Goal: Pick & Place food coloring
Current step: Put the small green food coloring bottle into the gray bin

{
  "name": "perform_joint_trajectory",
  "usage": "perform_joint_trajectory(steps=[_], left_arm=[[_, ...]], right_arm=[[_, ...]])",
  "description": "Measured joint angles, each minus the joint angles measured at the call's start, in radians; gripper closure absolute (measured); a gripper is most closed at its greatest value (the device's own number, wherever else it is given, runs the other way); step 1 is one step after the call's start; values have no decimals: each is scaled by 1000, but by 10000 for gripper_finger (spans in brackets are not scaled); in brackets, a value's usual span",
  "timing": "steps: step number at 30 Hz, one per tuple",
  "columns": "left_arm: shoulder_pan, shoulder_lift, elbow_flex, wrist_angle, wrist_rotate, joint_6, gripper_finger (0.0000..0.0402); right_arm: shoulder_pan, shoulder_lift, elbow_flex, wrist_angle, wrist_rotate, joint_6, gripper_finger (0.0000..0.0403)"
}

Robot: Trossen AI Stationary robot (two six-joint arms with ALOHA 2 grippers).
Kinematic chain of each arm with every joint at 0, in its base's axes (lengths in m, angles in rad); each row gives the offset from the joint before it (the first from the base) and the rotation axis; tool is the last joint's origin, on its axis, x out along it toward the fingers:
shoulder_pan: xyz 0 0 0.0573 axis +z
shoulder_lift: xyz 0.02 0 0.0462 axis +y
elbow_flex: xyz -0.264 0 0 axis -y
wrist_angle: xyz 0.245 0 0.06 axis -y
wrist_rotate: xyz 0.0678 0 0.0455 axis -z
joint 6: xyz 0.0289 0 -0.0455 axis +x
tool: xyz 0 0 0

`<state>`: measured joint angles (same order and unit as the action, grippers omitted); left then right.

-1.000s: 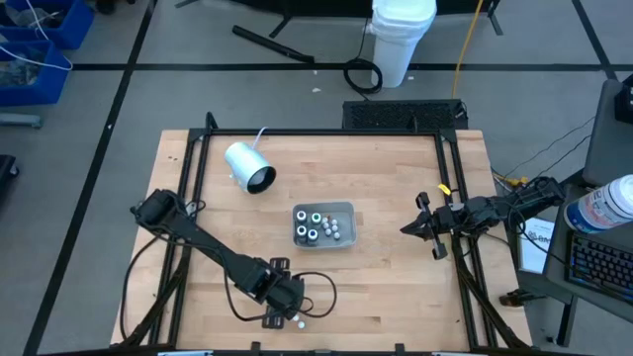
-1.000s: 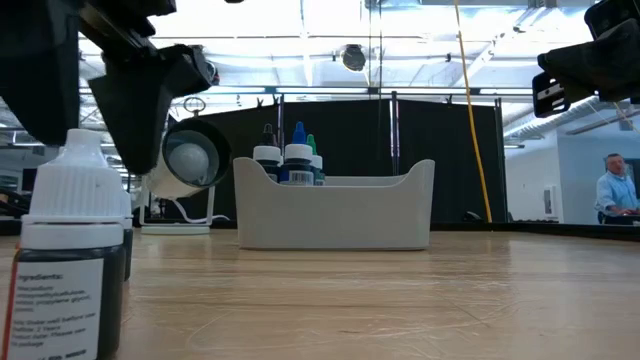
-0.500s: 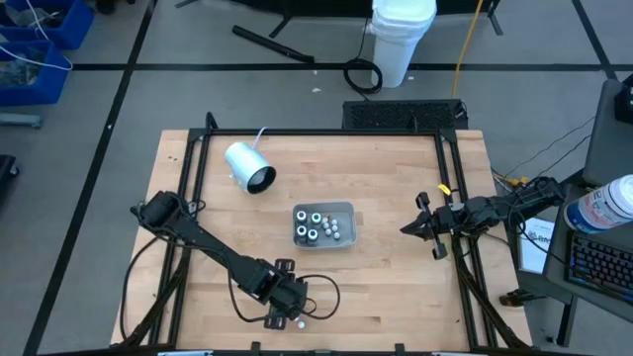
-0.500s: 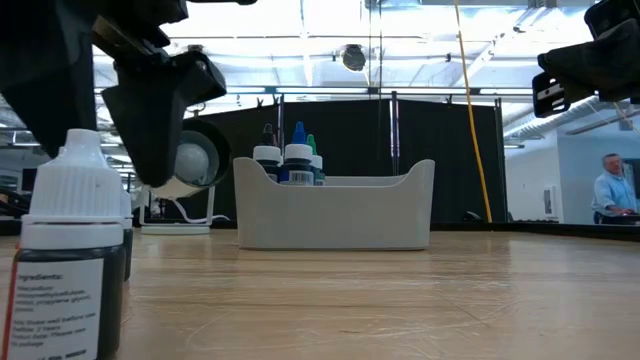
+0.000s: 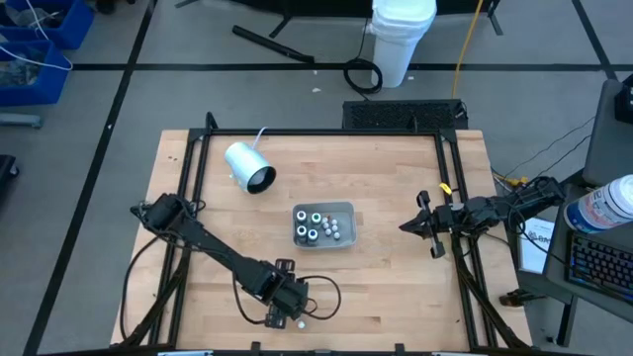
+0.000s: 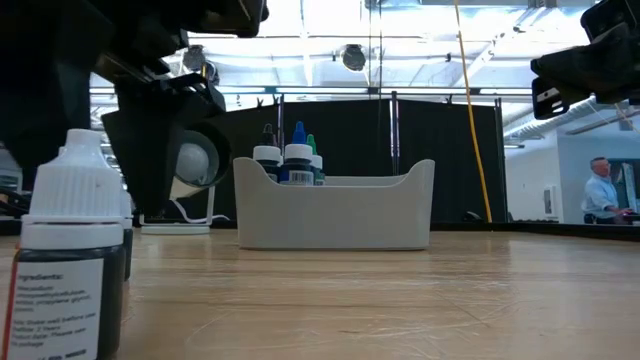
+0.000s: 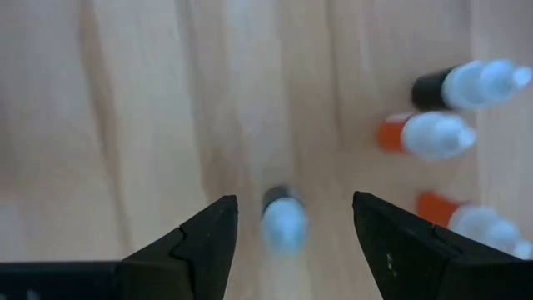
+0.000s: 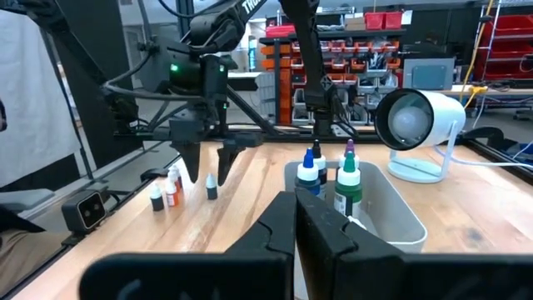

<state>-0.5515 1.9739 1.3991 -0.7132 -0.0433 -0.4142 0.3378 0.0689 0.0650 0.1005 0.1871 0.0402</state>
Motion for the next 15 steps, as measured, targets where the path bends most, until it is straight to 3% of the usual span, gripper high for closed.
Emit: perform_joint_trajectory(steps=[15], left_arm=[[2,5,0,-8,9,1,160]], right_arm=[[0,2,0,0,-4,0,403]])
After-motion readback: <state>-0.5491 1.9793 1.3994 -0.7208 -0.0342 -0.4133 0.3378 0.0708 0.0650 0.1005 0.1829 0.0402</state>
